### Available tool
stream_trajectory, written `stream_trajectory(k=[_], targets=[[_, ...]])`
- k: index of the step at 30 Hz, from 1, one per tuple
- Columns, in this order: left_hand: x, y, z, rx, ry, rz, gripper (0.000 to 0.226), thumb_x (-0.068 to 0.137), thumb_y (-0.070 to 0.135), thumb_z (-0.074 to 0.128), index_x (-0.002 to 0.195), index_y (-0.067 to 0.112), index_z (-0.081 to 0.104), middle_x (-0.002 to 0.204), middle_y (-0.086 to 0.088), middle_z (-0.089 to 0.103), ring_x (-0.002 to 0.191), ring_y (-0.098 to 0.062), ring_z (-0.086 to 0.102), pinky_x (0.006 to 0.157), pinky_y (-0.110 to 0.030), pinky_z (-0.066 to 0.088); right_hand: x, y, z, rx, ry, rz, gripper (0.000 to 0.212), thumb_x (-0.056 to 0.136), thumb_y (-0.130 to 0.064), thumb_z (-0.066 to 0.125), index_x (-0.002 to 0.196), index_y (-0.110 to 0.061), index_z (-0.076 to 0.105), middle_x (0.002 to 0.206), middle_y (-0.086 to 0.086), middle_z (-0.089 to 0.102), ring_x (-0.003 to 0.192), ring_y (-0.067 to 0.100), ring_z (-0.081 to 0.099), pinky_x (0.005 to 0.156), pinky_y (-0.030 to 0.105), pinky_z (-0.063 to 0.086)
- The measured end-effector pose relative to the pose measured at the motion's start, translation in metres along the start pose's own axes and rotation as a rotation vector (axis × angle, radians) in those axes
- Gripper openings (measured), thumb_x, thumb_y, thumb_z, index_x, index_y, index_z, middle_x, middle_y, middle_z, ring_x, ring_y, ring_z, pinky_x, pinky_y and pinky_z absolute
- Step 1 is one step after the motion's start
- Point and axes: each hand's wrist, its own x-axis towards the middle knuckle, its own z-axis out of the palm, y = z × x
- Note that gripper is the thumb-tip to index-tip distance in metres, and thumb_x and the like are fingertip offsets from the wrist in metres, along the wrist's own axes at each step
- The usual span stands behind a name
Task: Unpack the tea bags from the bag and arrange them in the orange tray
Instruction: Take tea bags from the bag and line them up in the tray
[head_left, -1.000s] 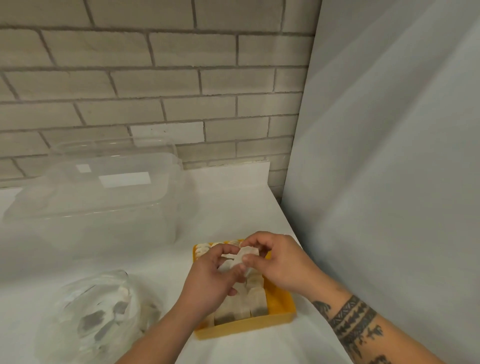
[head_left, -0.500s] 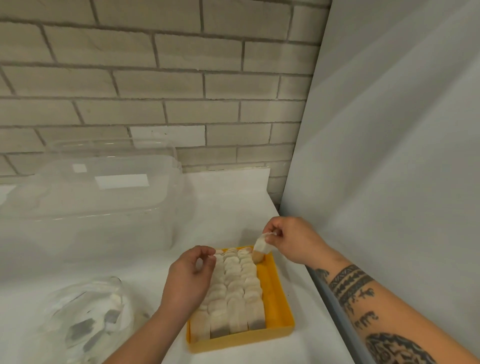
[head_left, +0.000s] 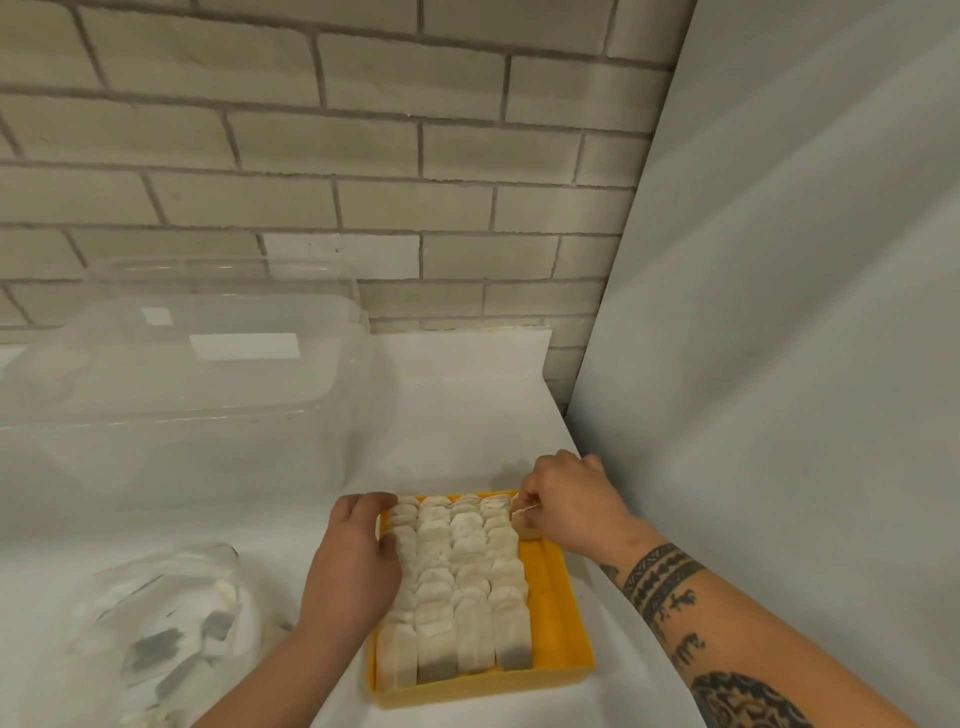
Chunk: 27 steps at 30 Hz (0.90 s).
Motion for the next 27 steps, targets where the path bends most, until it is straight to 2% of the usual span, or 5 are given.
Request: stream_trajectory(k=[6,10,17,22,27], targets=[[0.0,-0.001,0.001,-0.003,0.02,0.009,0.042,0.093,0.003,0.06,0.131,0.02,0.06,0.136,0.002,0.052,0.113,-0.019,0.062,0.084,-0.023,0.042,0.002,0.0,0.008,-0.03,0.085,0.007,0.012,0.089,-0.034,0.062,0.1,-0.031,0.068,0.095,-0.011,0.066,0.097,0.014,0.054,0.092,0.037,0.033],[0.001,-0.002,0.002,-0.001,0.026,0.009,0.043,0.093,0.003,0.061,0.132,0.02,0.06,0.137,0.003,0.052,0.116,-0.019,0.06,0.086,-0.021,0.04,0.004,0.0,0.008,-0.056,0.101,0.002,0.006,0.09,-0.034,0.061,0.086,-0.031,0.06,0.09,-0.01,0.064,0.094,0.014,0.052,0.092,0.038,0.032],[0.001,-0.003,0.002,0.003,0.039,0.022,0.042,0.093,0.004,0.061,0.131,0.021,0.06,0.136,0.003,0.053,0.114,-0.019,0.061,0.083,-0.023,0.042,0.007,0.0,0.015,-0.056,0.129,0.003,0.008,0.089,-0.034,0.063,0.094,-0.029,0.067,0.099,-0.007,0.057,0.098,0.015,0.051,0.089,0.037,0.036],[-0.001,-0.004,0.003,0.015,0.047,0.034,0.04,0.094,0.005,0.061,0.131,0.019,0.06,0.136,0.003,0.053,0.112,-0.021,0.063,0.082,-0.024,0.043,0.008,-0.003,0.015,0.037,0.105,0.044,0.006,0.091,-0.027,0.064,0.093,-0.022,0.063,0.097,-0.003,0.057,0.087,0.017,0.058,0.077,0.032,0.043],[-0.003,-0.001,0.001,0.032,0.037,0.036,0.038,0.095,0.007,0.059,0.131,0.02,0.06,0.135,0.004,0.052,0.109,-0.022,0.064,0.083,-0.029,0.047,0.005,-0.008,0.009,0.027,0.101,0.052,0.006,0.09,-0.023,0.065,0.094,-0.019,0.062,0.098,0.0,0.06,0.084,0.02,0.06,0.076,0.032,0.047]])
